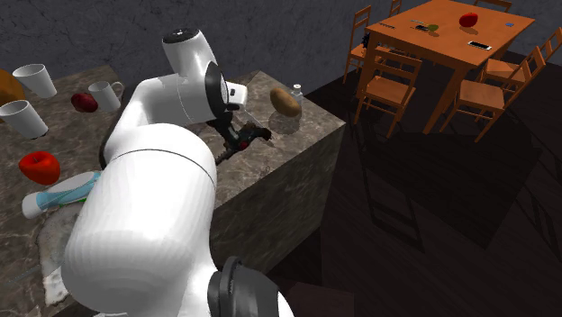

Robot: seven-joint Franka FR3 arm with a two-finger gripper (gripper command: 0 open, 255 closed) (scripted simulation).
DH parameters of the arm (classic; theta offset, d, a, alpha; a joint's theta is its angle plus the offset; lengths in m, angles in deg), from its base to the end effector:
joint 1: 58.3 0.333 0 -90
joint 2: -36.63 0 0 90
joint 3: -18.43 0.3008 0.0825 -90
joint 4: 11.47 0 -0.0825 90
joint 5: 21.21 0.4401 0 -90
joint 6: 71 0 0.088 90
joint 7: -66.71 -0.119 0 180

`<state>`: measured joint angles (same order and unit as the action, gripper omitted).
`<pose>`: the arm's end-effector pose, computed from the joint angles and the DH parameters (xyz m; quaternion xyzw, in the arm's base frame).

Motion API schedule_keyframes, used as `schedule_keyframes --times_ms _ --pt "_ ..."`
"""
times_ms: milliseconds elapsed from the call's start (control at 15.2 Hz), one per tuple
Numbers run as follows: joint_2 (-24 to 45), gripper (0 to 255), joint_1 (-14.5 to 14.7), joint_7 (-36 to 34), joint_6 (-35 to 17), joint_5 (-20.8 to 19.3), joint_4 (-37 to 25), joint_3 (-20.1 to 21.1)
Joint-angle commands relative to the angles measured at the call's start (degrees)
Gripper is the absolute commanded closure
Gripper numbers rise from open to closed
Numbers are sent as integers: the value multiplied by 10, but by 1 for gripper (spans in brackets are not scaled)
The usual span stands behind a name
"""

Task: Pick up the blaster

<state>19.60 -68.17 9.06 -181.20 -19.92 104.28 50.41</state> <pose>0.5086 0.2307 0.5340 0.9451 -0.3101 0.1031 0.0019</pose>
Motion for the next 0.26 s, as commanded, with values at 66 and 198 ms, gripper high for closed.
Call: schedule_keyframes --times_ms 66,198 --pt "1 255 -1 1 25 -1 -26 -1" --pt "1 255 -1 1 26 -1 -27 -1"
